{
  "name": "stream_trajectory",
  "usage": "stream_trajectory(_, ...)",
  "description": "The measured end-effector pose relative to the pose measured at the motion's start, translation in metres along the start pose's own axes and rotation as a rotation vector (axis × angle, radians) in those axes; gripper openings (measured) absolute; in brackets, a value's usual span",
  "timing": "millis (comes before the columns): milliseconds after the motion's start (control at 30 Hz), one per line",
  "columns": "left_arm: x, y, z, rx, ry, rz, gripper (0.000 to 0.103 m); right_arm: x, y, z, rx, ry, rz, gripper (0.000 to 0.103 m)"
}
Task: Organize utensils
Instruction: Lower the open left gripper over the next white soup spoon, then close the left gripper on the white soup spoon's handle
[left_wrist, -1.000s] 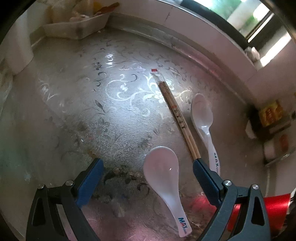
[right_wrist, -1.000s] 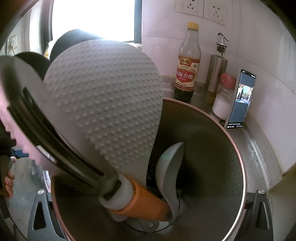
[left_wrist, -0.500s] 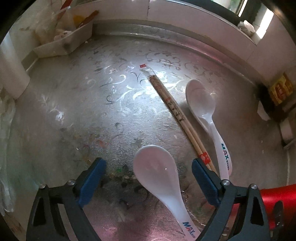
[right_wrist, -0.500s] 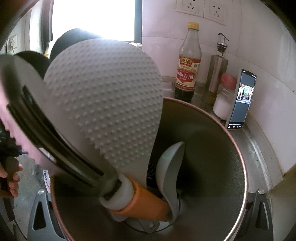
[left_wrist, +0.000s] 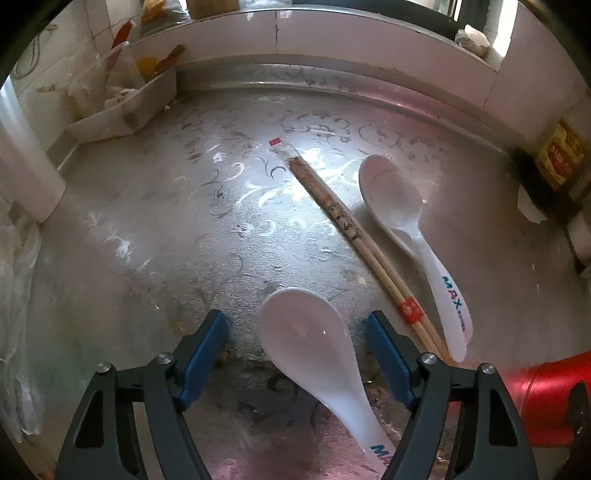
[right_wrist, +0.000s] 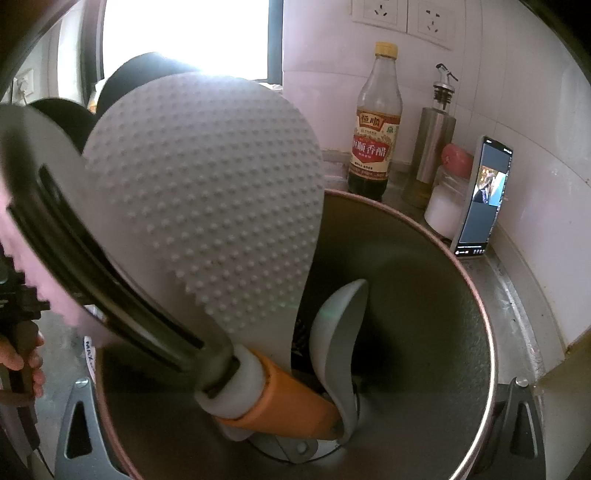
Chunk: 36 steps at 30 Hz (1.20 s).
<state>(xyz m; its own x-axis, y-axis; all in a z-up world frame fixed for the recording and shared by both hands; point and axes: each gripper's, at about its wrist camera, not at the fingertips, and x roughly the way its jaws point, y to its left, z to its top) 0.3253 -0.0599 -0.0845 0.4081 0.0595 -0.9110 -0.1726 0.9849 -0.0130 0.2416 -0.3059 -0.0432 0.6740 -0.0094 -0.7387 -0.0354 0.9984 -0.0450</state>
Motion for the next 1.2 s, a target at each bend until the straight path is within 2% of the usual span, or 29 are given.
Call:
stream_trajectory(333,-0.006,0.001,-0.003,-0.001,-0.003,-0.002,0.076,0.001,0.0,0.0,-0.001,0.002,-0.001,0.103)
stream_trajectory(400,-0.008,0.001,-0.003,-0.002,-0.006,-0.001,0.07,0.001,0.0,0.0,-0.002,0.002,-0.001,0.103)
stream_trajectory(467,-0.01,0.002,-0.003,-0.001,-0.013,-0.003,0.056,0.002,0.0,0.0,-0.002,0.001,-0.001,0.103)
stream_trajectory(567,-0.011,0.003,-0.003,0.0,-0.017,-0.006,0.048,0.001,0.0,0.0,-0.002,0.001,-0.001,0.103)
stream_trajectory(767,-0.013,0.004,-0.006,0.0,-0.026,-0.024,0.046,0.001,0.001,0.0,-0.01,0.002,-0.001,0.103)
stream_trajectory(1200,-0.02,0.017,-0.01,-0.052,-0.02,-0.113,0.043,0.0,0.004,0.0,-0.02,0.002,-0.003,0.103)
